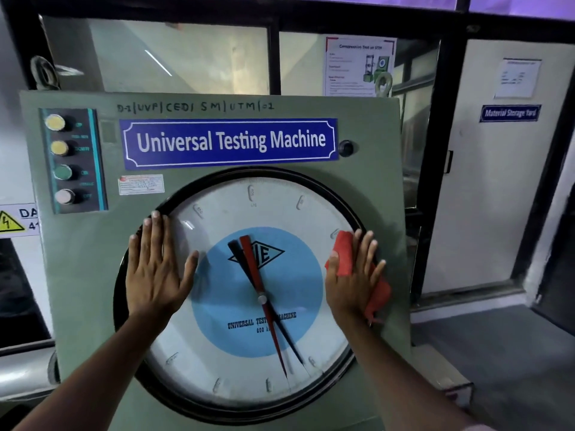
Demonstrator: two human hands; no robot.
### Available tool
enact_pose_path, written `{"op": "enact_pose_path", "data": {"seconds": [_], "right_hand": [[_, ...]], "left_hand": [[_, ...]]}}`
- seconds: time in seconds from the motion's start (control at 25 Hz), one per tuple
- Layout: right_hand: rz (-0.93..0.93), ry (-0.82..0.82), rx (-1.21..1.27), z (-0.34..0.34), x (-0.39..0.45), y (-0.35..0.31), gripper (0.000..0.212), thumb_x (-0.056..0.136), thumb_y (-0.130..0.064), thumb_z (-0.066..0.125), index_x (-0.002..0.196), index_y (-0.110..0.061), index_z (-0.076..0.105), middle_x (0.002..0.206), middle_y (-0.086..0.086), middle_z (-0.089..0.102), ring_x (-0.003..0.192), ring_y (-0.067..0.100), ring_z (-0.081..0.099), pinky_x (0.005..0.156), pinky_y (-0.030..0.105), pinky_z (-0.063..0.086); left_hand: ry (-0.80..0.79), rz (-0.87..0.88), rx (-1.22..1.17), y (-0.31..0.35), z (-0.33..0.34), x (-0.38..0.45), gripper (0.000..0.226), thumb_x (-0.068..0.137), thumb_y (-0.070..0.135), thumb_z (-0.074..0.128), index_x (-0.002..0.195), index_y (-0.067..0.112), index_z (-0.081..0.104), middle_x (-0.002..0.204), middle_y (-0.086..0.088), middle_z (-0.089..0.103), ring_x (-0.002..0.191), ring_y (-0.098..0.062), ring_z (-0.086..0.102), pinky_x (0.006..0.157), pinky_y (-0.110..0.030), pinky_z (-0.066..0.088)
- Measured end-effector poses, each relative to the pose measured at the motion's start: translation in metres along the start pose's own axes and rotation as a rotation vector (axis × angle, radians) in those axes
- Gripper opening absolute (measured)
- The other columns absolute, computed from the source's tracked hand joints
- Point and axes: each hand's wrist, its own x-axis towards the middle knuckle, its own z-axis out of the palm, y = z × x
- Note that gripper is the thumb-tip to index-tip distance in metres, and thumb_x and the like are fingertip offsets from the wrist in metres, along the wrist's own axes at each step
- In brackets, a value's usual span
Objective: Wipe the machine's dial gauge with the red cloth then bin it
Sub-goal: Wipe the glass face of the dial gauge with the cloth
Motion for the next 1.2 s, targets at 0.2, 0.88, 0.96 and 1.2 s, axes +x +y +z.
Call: {"op": "enact_pose_path", "data": {"seconds": [0.2, 0.88, 0.96, 1.2], "right_hand": [[0.176, -0.043, 0.022, 0.003, -0.06, 0.008, 0.075, 0.108, -0.05, 0.025, 0.171, -0.011, 0.01, 0.178, 0.019, 0.016, 0.165, 0.036, 0.021, 0.128, 0.069, 0.023], [-0.646, -0.216, 0.078, 0.016, -0.021, -0.227, 0.074, 0.111, -0.055, 0.034, 0.173, -0.027, 0.006, 0.18, -0.003, -0.005, 0.167, 0.016, -0.006, 0.134, 0.06, 0.003], [-0.734, -0.333, 0.135, 0.007, -0.035, -0.22, 0.073, 0.111, -0.052, 0.036, 0.174, -0.03, 0.006, 0.18, -0.006, -0.006, 0.166, 0.013, -0.009, 0.133, 0.061, 0.005], [-0.579, -0.385, 0.271, -0.069, 0.013, -0.192, 0.069, 0.111, -0.057, 0.022, 0.173, -0.031, 0.01, 0.182, -0.004, -0.004, 0.166, 0.009, -0.01, 0.135, 0.053, -0.004]], "left_hand": [[0.012, -0.011, -0.033, 0.0, 0.008, -0.015, 0.087, 0.105, 0.058, 0.027, 0.17, 0.003, 0.011, 0.179, -0.016, 0.008, 0.167, -0.032, 0.013, 0.136, -0.049, 0.009], [0.006, -0.059, -0.17, -0.024, -0.003, -0.043, 0.083, 0.106, 0.056, 0.032, 0.17, 0.007, 0.019, 0.179, -0.007, 0.016, 0.166, -0.023, 0.019, 0.135, -0.04, 0.013], [-0.022, -0.071, -0.201, -0.024, -0.018, -0.045, 0.083, 0.105, 0.056, 0.032, 0.171, 0.008, 0.017, 0.18, -0.006, 0.015, 0.166, -0.024, 0.018, 0.135, -0.039, 0.008], [-0.115, -0.073, -0.127, -0.019, -0.092, -0.023, 0.089, 0.101, 0.067, 0.024, 0.173, 0.016, 0.01, 0.181, -0.001, 0.006, 0.168, -0.022, 0.006, 0.137, -0.044, 0.003]]}}
